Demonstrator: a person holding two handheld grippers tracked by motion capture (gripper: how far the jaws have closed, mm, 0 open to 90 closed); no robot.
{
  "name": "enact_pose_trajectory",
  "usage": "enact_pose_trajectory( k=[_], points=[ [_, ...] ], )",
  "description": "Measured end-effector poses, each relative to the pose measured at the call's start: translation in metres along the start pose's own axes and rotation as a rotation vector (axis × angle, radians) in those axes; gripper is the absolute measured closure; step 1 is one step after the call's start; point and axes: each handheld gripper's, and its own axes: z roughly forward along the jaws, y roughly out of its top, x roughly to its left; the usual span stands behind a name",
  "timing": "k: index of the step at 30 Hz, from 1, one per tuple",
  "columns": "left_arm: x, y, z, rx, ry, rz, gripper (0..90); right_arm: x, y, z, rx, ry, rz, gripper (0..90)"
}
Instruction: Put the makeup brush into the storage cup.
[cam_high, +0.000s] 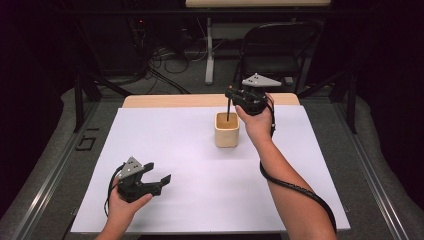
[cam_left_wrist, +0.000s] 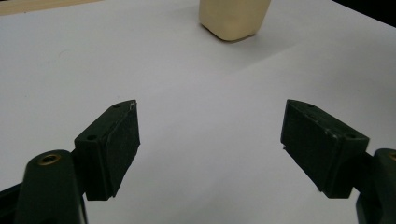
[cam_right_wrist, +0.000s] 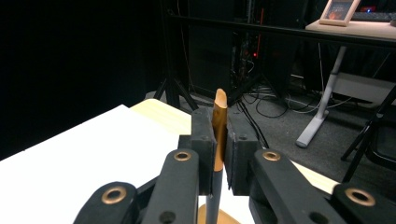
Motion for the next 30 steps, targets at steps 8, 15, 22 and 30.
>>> enact_pose_trajectory(
  k=[8,15,22,30],
  points=[
    [0.000,0.000,0.000,0.004,0.000,0.000,19.8,0.001,-0.011,0.005,0.030,-0.004,-0.005,84.1],
    [0.000,0.000,0.001,0.003,0.000,0.000,19.9,0.002,-0.026,0.008,0.062,-0.004,-0.007,84.1],
    [-0.001,-0.001,0.001,0.005,0.000,0.001,19.9,0.001,-0.039,0.009,0.081,-0.005,0.003,84.1],
    [-0.001,-0.001,0.002,0.008,0.001,0.003,19.8,0.003,-0.050,0.011,0.106,-0.004,-0.005,84.1]
  ],
)
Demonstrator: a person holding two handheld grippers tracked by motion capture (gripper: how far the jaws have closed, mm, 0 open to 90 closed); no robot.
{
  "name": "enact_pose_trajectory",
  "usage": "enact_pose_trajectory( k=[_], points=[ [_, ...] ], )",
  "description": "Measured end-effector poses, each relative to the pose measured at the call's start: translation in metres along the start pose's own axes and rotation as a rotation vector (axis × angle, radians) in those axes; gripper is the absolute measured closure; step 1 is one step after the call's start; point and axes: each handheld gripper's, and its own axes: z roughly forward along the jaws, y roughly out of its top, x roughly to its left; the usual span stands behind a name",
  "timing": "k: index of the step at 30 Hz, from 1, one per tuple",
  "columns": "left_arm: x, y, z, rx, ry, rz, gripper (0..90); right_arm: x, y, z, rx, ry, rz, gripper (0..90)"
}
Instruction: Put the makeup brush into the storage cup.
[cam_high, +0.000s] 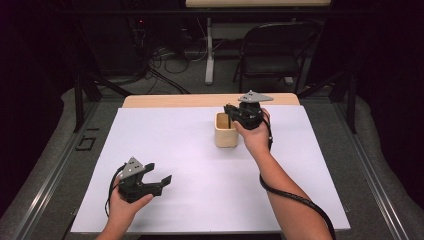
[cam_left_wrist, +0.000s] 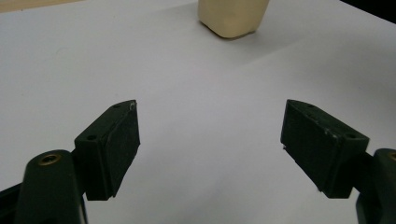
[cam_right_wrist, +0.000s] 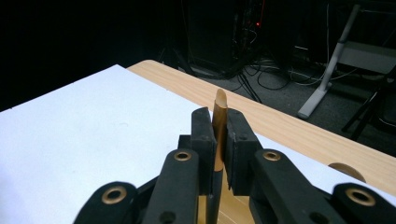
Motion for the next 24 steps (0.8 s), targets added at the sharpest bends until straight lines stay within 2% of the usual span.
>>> enact_pose_trajectory(
  k=[24],
  points=[
    [-0.0002,-0.0003,0.0004,0.001,0.000,0.000,19.9,-0.0004,-0.0104,0.0023,0.035,-0.001,0.001,84.0]
  ],
)
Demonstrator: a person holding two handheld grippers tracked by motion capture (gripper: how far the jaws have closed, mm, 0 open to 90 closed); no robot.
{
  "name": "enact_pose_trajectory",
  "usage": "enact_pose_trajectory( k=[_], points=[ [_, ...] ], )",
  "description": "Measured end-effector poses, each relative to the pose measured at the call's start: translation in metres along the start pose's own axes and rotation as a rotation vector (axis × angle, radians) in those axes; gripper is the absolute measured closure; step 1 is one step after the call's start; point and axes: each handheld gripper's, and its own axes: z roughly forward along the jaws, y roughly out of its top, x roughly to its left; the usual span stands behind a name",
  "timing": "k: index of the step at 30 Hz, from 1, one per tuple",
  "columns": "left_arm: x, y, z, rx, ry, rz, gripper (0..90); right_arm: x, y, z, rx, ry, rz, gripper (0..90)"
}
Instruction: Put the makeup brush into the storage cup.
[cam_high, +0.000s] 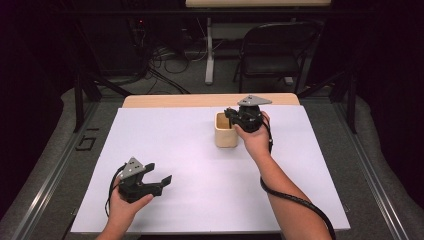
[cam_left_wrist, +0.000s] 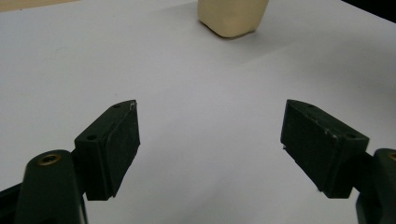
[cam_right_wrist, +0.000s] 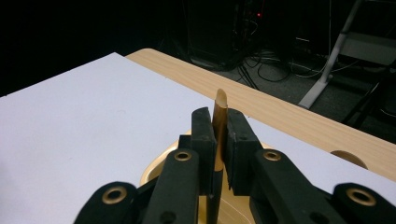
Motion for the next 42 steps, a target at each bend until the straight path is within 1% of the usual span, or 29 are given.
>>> enact_pose_trajectory(
  k=[7,12,34,38,39,41,42],
  points=[
    [-0.0001,-0.0001,0.0002,0.001,0.000,0.000,19.9,-0.0001,-0.0022,0.0010,0.011,0.001,0.002,84.0],
    [-0.0001,0.0000,0.0002,0.001,0.000,0.000,19.9,-0.0002,-0.0032,0.0018,0.012,0.003,-0.008,84.0],
    [-0.0002,-0.0002,0.0002,0.002,0.000,-0.002,20.0,-0.0011,-0.0083,0.0034,0.031,0.007,0.003,83.4],
    [-0.0001,-0.0002,0.0000,0.002,0.001,-0.001,19.9,0.0002,-0.0079,0.0029,0.035,0.011,0.002,78.6],
    [-0.0001,-0.0002,0.0000,0.002,0.001,-0.002,20.0,0.0004,-0.0080,0.0028,0.033,0.009,0.001,75.8],
    [-0.0001,-0.0001,0.0000,0.001,0.001,-0.002,19.9,0.0006,-0.0084,0.0031,0.032,0.004,0.009,65.9],
    [-0.0001,-0.0001,0.0000,0.001,0.001,-0.002,20.0,0.0006,-0.0086,0.0029,0.031,-0.002,0.012,62.8]
  ],
)
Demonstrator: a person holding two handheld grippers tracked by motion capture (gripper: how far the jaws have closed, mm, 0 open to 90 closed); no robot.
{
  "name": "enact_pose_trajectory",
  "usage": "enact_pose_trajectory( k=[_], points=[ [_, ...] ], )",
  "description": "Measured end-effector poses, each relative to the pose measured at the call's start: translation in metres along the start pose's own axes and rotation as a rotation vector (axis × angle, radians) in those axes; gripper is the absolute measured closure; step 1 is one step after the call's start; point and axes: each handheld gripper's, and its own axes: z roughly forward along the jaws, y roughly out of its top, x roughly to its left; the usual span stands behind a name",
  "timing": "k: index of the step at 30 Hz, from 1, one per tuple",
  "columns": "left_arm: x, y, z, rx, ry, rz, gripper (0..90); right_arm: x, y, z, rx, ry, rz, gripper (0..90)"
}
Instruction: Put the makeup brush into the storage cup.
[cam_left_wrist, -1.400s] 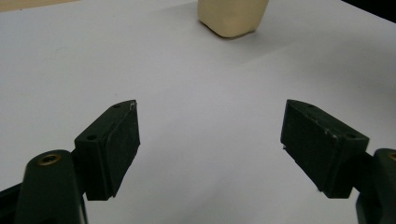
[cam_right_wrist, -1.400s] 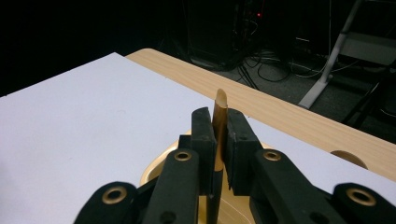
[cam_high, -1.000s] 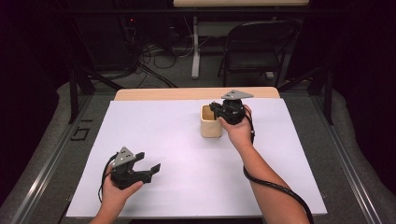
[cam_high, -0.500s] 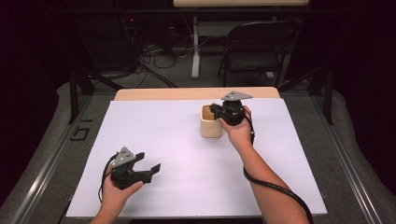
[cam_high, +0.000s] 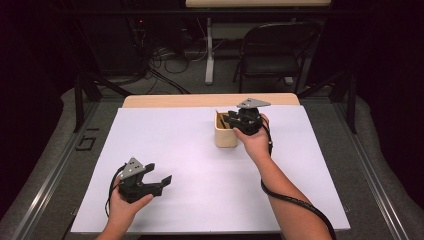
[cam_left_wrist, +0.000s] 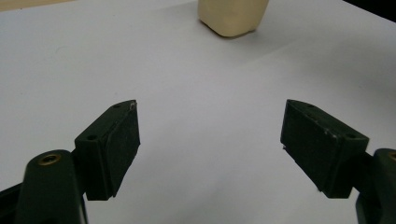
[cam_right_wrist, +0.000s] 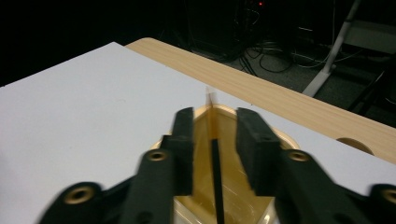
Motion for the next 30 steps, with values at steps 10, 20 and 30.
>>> enact_pose_trajectory(
  k=[10,20,30],
  points=[
    [0.000,0.000,0.000,0.000,0.001,-0.001,19.9,-0.003,-0.001,-0.006,-0.037,-0.027,0.001,44.7],
    [0.000,0.000,0.000,0.000,0.001,0.001,20.0,-0.001,0.001,-0.012,-0.064,-0.015,-0.015,47.0],
    [-0.001,0.000,0.000,0.001,0.000,0.002,20.0,-0.001,-0.001,-0.013,-0.031,-0.026,0.000,44.0]
  ],
)
